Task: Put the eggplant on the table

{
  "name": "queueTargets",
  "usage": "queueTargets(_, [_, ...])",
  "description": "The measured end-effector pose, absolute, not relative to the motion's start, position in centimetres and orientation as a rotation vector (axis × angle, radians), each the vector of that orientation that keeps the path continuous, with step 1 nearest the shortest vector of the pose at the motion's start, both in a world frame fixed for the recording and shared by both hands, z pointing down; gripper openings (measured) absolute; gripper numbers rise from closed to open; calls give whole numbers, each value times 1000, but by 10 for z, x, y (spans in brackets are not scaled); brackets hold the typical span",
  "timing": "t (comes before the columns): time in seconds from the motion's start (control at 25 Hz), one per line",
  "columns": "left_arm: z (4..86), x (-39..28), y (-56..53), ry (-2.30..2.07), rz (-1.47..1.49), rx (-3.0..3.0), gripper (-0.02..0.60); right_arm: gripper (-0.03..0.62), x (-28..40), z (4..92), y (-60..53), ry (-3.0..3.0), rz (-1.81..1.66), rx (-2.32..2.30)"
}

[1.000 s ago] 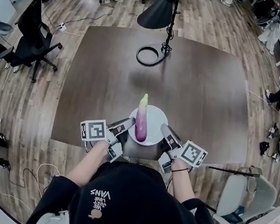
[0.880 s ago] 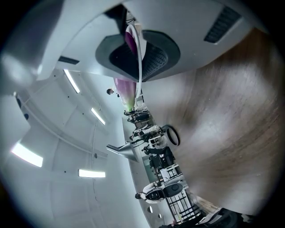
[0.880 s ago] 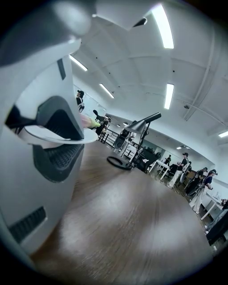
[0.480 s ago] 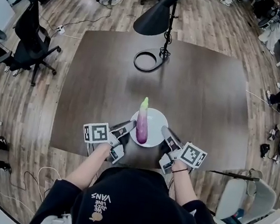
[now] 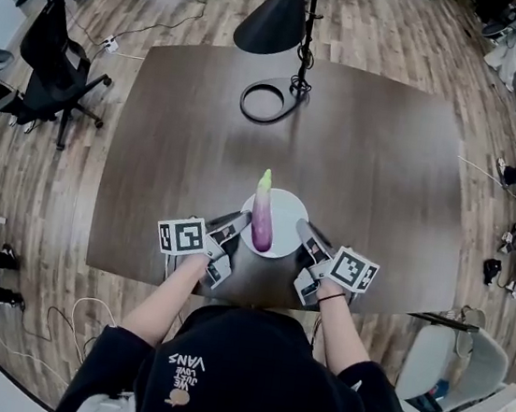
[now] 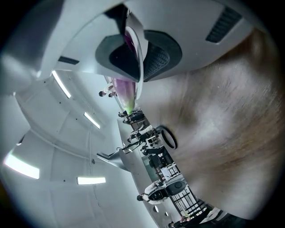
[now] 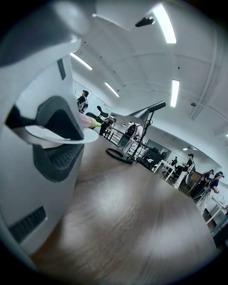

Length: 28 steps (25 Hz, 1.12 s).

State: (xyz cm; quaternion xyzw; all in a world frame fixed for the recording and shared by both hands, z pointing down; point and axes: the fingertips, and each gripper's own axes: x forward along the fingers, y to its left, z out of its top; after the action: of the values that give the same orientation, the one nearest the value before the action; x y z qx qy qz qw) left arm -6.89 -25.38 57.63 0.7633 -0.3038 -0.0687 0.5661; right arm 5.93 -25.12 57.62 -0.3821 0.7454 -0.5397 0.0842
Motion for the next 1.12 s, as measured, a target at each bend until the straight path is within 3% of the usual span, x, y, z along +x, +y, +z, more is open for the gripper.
queueTargets(1.12, [649,-60,-263,-729,112,1594,32,31,62,642,-273,2254,-1810,-1163])
